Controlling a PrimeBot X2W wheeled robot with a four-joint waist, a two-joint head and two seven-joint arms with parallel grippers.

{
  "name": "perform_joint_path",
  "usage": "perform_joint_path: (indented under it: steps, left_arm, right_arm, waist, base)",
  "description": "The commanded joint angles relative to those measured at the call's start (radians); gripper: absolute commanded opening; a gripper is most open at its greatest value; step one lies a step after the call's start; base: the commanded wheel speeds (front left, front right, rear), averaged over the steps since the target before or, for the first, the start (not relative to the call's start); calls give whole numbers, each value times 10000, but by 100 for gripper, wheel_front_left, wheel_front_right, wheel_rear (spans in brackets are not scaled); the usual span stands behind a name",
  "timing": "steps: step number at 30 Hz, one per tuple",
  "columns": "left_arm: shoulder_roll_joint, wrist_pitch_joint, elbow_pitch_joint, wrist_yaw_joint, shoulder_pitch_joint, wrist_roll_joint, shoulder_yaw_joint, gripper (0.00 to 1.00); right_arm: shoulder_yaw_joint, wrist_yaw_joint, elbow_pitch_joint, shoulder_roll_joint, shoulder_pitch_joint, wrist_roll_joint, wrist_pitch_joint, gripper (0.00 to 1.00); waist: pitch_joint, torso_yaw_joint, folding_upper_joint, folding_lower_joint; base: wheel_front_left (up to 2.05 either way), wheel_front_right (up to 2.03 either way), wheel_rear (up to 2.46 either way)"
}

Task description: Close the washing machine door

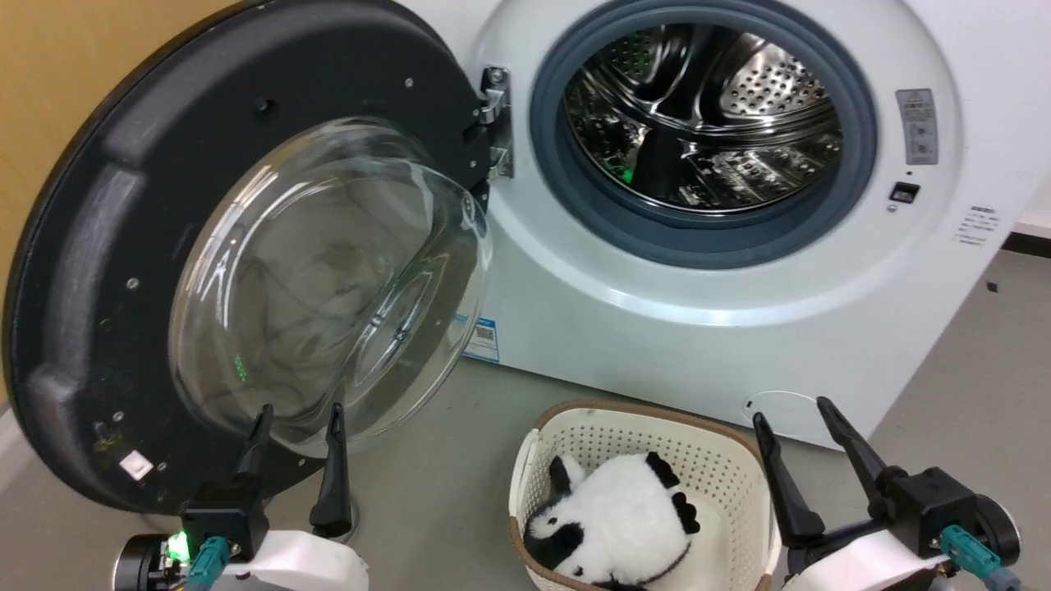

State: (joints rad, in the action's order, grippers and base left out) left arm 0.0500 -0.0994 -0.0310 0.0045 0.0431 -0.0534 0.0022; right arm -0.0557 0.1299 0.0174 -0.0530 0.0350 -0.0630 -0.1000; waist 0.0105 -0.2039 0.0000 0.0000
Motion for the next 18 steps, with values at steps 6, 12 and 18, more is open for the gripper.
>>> perform_joint_path:
  steps: [6, 12, 18]
  left_arm:
    - [2, -203, -220, 52, 227, -153, 113, 100]
    - [2, -328, -401, 165, 346, -293, 209, 100]
    - [2, -454, -578, 244, 452, -405, 316, 100]
  right_arm:
    - [-277, 4, -59, 6, -71, -75, -198, 100]
    - [-553, 4, -202, -85, -275, -170, -324, 100]
    - [-834, 4, -358, -205, -520, -316, -449, 100]
  waist:
    - [-118, -354, 0, 0]
    - [-227, -657, 0, 0]
    - [-301, -952, 0, 0]
  base:
    - [0, 0, 0]
    - [0, 0, 0]
    - [0, 0, 0]
